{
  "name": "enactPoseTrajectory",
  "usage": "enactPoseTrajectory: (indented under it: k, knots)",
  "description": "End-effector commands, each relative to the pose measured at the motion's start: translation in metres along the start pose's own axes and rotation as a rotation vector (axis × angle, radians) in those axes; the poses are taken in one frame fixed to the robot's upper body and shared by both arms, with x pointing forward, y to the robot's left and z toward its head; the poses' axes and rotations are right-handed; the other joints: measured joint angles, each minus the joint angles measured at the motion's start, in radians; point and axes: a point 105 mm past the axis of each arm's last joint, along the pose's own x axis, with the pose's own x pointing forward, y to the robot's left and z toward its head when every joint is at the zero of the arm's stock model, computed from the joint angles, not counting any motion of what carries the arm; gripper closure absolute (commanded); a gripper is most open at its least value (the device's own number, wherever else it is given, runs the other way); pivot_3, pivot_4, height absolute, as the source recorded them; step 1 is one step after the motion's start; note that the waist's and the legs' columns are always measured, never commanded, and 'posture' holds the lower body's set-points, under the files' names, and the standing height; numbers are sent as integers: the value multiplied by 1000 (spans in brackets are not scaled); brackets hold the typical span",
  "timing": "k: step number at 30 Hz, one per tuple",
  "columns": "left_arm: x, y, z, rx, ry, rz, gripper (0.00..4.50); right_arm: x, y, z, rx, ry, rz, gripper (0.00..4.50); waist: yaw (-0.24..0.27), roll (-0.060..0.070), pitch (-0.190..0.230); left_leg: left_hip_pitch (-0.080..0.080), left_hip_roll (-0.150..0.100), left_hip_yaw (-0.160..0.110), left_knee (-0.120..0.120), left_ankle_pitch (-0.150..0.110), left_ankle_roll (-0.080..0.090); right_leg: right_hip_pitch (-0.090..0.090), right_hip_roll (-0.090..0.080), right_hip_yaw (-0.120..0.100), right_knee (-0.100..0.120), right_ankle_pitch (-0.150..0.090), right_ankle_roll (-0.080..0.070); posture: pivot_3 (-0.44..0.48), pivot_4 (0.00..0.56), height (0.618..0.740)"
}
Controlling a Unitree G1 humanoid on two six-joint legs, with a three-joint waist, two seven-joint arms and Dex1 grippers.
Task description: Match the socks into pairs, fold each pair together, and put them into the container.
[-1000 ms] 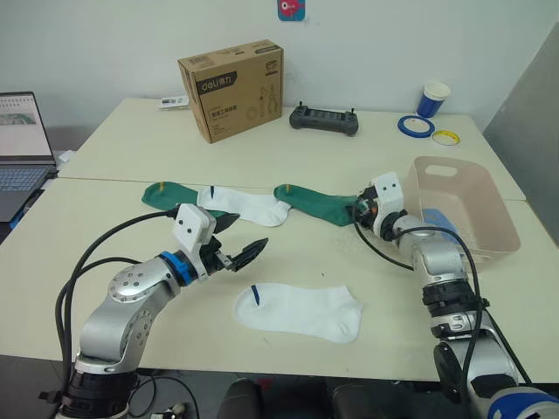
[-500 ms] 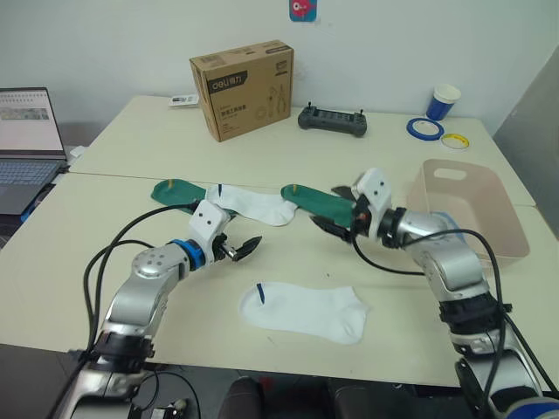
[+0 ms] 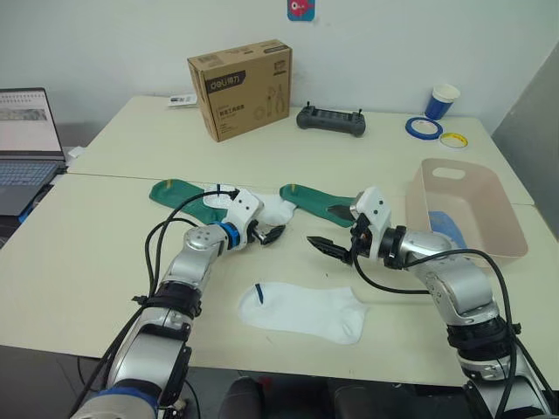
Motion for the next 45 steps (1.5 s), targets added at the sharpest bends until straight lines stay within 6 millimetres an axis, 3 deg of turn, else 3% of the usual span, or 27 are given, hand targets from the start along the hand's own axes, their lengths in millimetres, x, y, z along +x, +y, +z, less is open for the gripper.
enactPoseTrajectory:
  k: [1,8,12,15,21,28,32,36,39,45]
  knots:
    - [3,4,6,20,-21,-1,950,-6,0,13,-31,-39,-13,0,-1,0,0,0,0,0,0,0,0,0,0,0,0,0,0,0,150,740]
    - [-1,4,6,-12,-49,-17,3276,-6,-3,14,-42,-42,-31,0,-2,0,0,0,0,0,0,0,0,0,0,0,1,0,0,0,150,740]
    - [-14,7,11,-36,-101,-4,4483,-7,-5,11,-54,-29,-36,0,-2,0,0,0,1,0,0,0,0,0,0,0,0,0,0,0,150,740]
    - [-34,3,15,-31,-129,-40,4483,-9,-8,12,-48,-35,-40,0,-3,0,0,0,1,0,0,0,0,0,0,0,0,0,0,0,150,740]
    - [-63,-38,29,22,-120,-211,4483,-17,-19,9,-56,-21,-56,0,1,0,0,0,1,0,-1,0,0,0,0,0,1,0,0,0,150,740]
    - [-67,-107,51,-59,-122,-435,4483,-28,-42,10,-54,-12,-99,0,-1,0,0,1,-1,1,2,0,0,2,-3,1,-1,-1,2,0,150,740]
    - [-58,-128,36,-112,-66,-461,4483,-33,-49,6,-45,2,-115,0,-1,0,0,2,0,0,3,0,0,3,-1,1,0,-2,4,0,150,740]
    - [-56,-128,32,-138,-53,-438,3519,-36,-50,2,-38,13,-115,0,-3,0,0,1,1,0,2,0,0,2,0,1,0,-2,3,0,150,740]
    - [-75,-128,32,-148,-25,-533,2524,-42,-48,-6,-2,38,-102,0,-4,0,0,1,1,0,2,0,0,2,0,1,0,0,1,0,150,740]
    - [-87,-84,36,-192,-26,-467,546,-47,-32,-22,95,100,-44,0,-2,0,0,1,1,0,2,0,0,2,0,0,0,-2,1,0,150,740]
